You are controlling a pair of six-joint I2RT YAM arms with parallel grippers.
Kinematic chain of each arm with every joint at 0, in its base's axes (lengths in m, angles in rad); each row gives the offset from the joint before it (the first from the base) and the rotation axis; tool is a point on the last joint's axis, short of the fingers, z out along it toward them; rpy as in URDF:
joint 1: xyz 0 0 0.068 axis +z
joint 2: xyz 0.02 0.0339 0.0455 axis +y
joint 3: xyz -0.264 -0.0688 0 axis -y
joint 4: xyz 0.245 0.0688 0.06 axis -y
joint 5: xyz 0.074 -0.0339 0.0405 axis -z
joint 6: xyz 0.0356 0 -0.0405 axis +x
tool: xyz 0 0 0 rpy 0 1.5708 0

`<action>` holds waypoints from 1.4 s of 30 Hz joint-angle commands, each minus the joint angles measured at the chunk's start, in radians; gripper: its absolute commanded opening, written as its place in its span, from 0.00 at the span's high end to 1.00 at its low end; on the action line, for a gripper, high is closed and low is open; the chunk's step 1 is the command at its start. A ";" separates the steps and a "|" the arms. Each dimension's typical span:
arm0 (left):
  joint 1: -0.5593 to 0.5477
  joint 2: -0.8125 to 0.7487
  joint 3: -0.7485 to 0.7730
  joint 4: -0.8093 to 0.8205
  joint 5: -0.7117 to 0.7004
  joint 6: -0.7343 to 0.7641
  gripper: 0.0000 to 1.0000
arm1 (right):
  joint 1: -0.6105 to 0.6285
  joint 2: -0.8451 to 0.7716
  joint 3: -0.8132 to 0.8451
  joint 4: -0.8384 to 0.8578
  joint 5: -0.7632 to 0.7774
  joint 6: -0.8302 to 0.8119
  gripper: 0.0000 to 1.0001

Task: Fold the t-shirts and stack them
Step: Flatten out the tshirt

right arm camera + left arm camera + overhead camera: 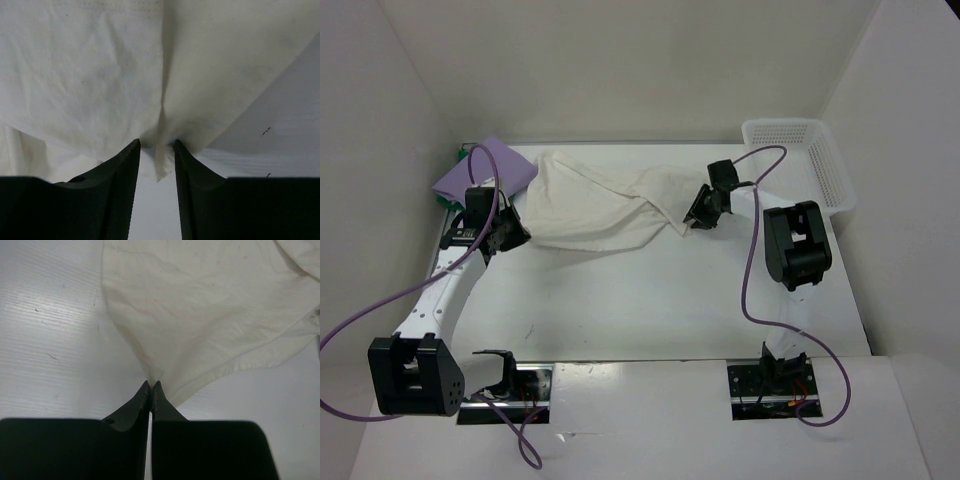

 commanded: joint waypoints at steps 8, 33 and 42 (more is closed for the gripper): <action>0.007 -0.006 -0.002 0.032 0.040 -0.001 0.98 | 0.046 -0.019 0.013 0.008 0.025 0.024 0.63; 0.007 -0.006 -0.002 0.032 0.050 -0.010 0.98 | 0.106 0.002 0.061 -0.030 0.096 -0.004 0.85; 0.007 -0.006 0.030 0.032 0.038 -0.036 0.98 | 0.135 -0.301 0.059 -0.088 0.168 0.006 1.00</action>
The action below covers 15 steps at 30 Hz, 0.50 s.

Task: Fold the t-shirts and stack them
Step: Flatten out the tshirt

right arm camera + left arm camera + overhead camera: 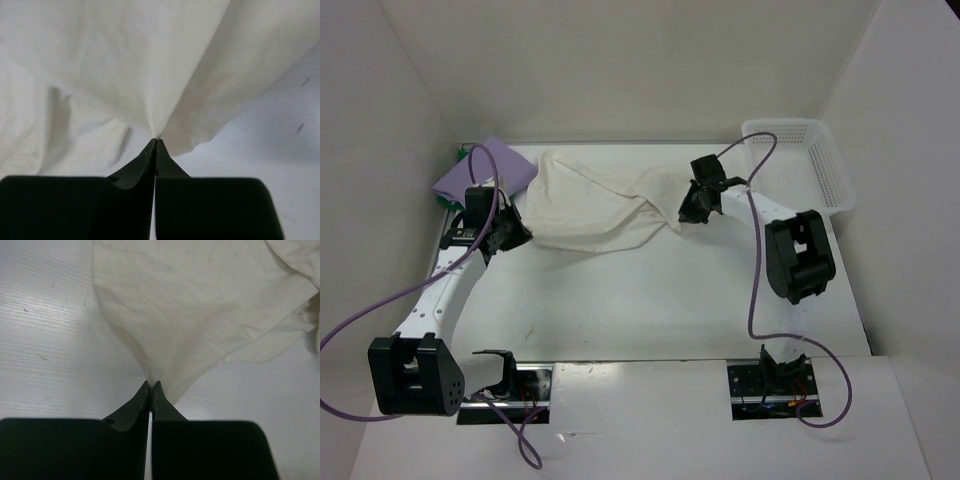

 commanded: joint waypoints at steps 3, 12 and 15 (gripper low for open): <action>0.007 0.023 0.096 0.050 0.014 -0.069 0.98 | 0.043 -0.377 0.097 -0.080 0.064 0.009 1.00; 0.046 0.006 0.164 -0.008 -0.119 -0.069 1.00 | -0.028 -0.471 0.464 -0.203 0.032 -0.011 1.00; 0.046 -0.021 0.217 -0.051 -0.205 -0.056 1.00 | -0.104 -0.418 0.528 -0.203 -0.057 -0.011 1.00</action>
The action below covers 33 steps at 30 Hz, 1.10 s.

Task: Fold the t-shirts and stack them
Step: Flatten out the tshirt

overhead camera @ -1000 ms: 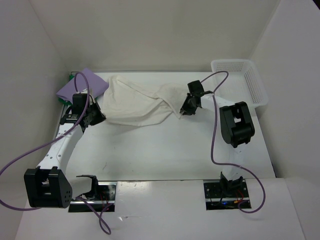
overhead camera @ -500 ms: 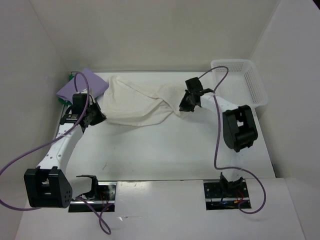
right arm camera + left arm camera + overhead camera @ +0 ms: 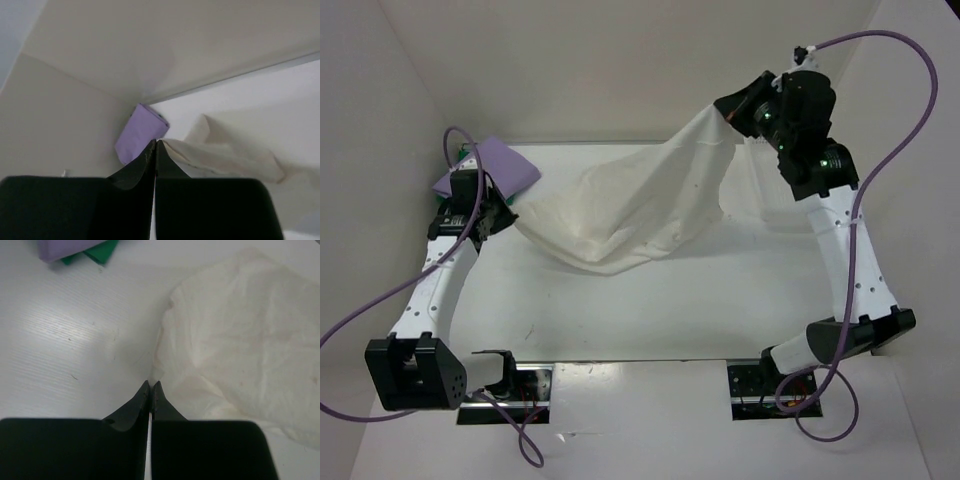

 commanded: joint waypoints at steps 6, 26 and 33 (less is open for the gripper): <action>0.005 -0.049 0.102 -0.027 -0.126 0.006 1.00 | -0.156 0.397 0.243 -0.031 -0.109 -0.040 1.00; 0.005 0.023 0.076 0.046 0.067 -0.053 1.00 | -0.052 0.356 -0.107 0.097 -0.011 0.033 0.63; -0.033 0.014 0.021 0.100 0.115 -0.064 1.00 | -0.032 0.015 -0.769 0.144 0.078 0.135 0.71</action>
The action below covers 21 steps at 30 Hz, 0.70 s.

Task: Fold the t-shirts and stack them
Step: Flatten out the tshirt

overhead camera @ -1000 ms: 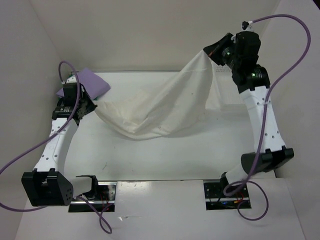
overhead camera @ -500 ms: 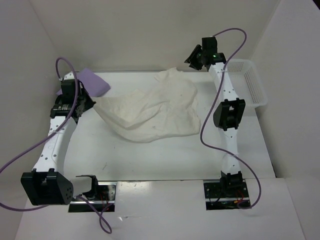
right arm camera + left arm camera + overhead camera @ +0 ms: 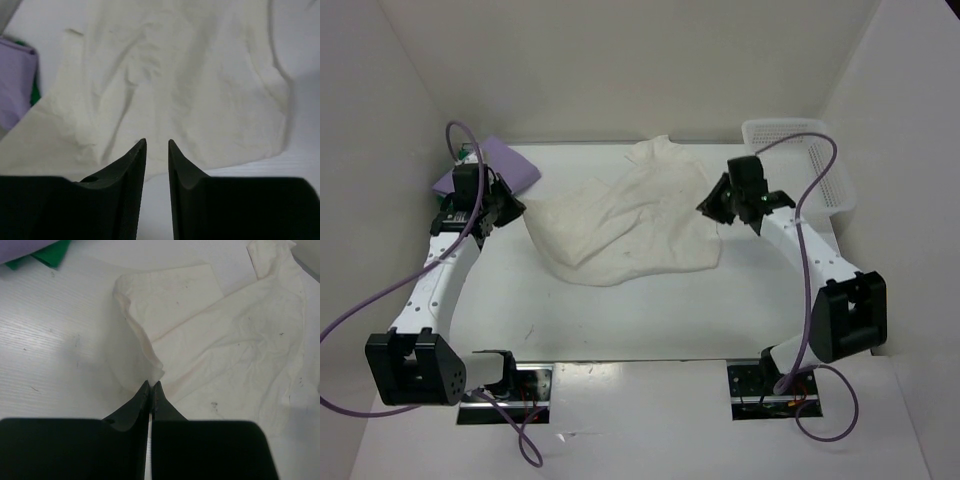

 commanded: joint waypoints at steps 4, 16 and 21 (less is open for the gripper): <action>-0.013 -0.009 -0.031 0.067 0.070 -0.017 1.00 | -0.035 -0.097 -0.364 0.076 0.122 0.089 0.57; -0.022 -0.037 -0.022 0.067 0.070 -0.017 1.00 | -0.062 0.094 -0.391 0.187 0.094 0.078 0.51; -0.022 -0.037 0.000 0.067 0.070 -0.017 1.00 | -0.062 0.201 -0.313 0.196 0.108 0.057 0.79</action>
